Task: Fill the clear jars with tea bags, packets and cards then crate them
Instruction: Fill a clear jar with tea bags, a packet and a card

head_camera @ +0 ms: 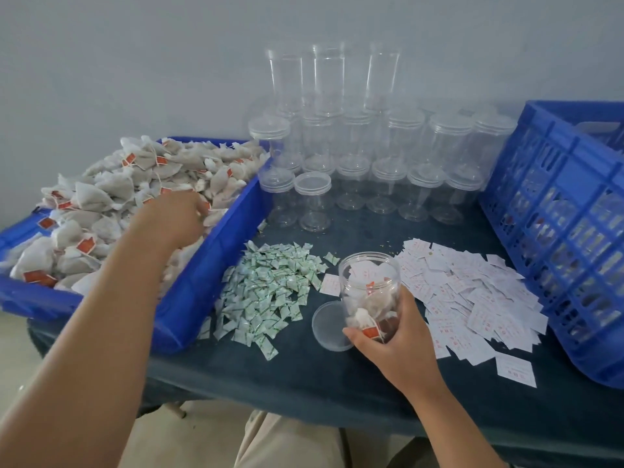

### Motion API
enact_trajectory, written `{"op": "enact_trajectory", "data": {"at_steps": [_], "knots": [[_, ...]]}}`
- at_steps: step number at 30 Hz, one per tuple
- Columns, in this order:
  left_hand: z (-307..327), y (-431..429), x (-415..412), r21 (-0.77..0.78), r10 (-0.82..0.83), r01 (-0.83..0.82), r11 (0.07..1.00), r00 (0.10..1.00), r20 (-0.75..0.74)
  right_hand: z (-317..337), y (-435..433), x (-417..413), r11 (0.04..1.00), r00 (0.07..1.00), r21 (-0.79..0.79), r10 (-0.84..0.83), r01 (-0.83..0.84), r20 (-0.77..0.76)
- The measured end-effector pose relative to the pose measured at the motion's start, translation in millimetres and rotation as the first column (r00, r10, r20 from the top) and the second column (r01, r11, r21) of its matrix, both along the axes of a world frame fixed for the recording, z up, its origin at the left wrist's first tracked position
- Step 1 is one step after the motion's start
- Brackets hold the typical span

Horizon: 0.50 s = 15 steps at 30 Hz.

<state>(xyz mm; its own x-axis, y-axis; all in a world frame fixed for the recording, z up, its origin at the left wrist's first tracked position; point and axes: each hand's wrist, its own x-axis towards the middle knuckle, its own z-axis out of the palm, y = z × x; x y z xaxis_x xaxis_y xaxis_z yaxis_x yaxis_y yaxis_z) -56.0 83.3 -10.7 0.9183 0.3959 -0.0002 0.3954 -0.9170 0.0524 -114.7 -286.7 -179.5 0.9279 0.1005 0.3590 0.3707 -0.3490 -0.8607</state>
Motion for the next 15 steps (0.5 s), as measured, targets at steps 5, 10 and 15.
{"op": "enact_trajectory", "data": {"at_steps": [5, 10, 15], "knots": [[-43.5, 42.7, -5.5, 0.031, -0.058, 0.078, 0.996, 0.91, -0.411, -2.6, 0.9, 1.3, 1.0, 1.0, -0.008, -0.004, 0.004, -0.019], [-40.3, 58.6, -6.1, 0.06, 0.025, -0.026, 0.998, 1.0, 0.014, -5.4, 1.9, 3.3, 1.0, 0.999, -0.011, -0.001, 0.001, -0.037], [-2.1, -4.2, -24.6, -0.341, -0.03, 0.202, 0.918, 0.893, 0.449, -1.2, 4.1, 1.7, 0.999, 0.999, -0.026, 0.028, -0.028, -0.016]]}}
